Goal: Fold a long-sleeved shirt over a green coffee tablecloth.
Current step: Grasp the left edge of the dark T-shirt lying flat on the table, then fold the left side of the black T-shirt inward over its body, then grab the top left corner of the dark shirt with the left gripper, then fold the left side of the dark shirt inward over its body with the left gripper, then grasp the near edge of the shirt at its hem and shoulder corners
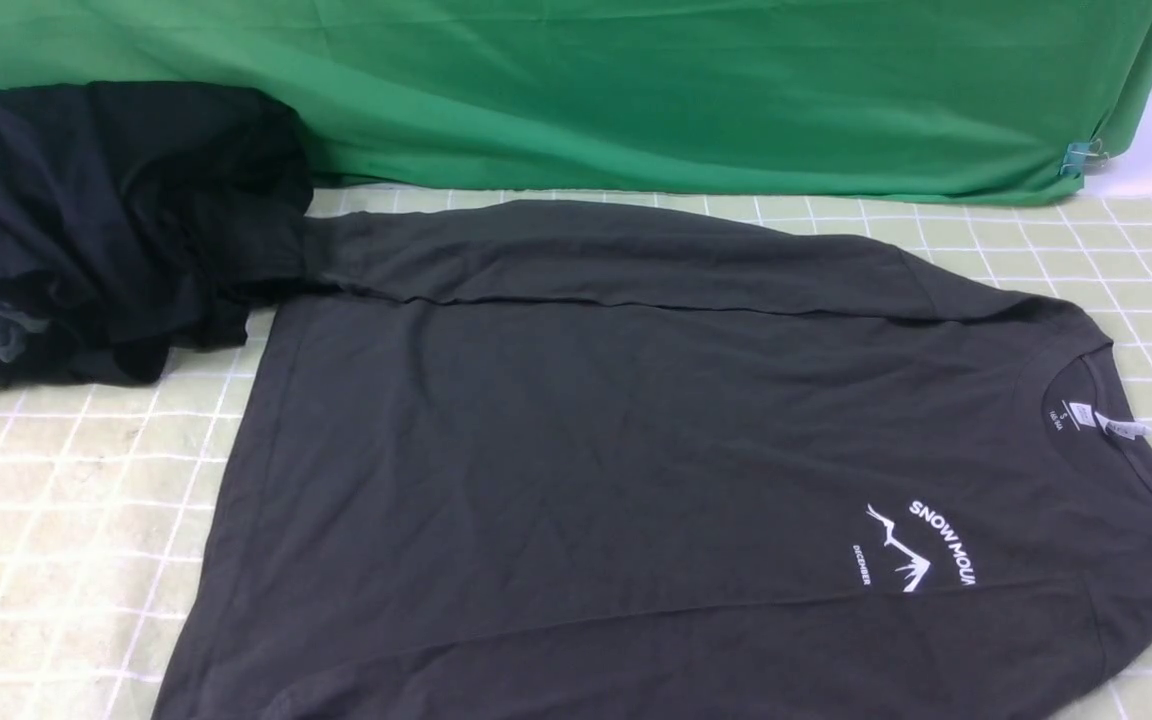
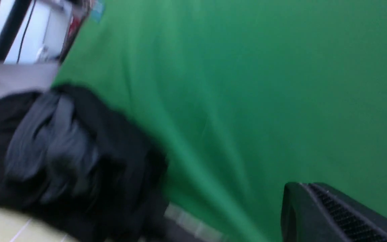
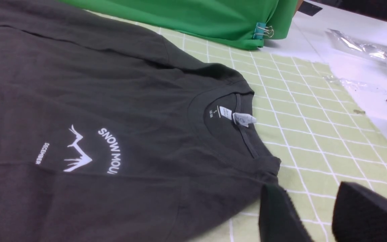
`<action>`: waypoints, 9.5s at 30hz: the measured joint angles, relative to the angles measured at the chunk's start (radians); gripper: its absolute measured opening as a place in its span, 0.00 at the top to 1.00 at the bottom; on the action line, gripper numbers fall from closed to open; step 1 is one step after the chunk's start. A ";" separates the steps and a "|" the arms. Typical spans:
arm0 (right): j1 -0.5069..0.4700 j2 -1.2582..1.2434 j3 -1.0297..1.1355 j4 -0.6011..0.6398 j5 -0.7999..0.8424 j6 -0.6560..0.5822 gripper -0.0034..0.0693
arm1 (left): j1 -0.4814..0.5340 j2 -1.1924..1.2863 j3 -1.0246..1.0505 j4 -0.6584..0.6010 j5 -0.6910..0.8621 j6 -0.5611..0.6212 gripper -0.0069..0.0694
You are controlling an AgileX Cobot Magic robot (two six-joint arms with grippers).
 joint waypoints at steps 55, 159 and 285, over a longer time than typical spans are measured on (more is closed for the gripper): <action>0.328 0.785 -0.763 0.265 0.363 -0.001 0.93 | -0.333 1.489 -0.660 0.400 1.018 -0.033 0.43; 0.636 1.444 -0.718 0.198 0.485 0.060 0.38 | -0.151 2.115 -1.851 0.378 1.551 0.221 0.89; 0.387 1.159 -1.030 0.000 0.669 0.152 0.35 | -0.432 1.452 -0.823 0.329 1.447 -0.146 0.23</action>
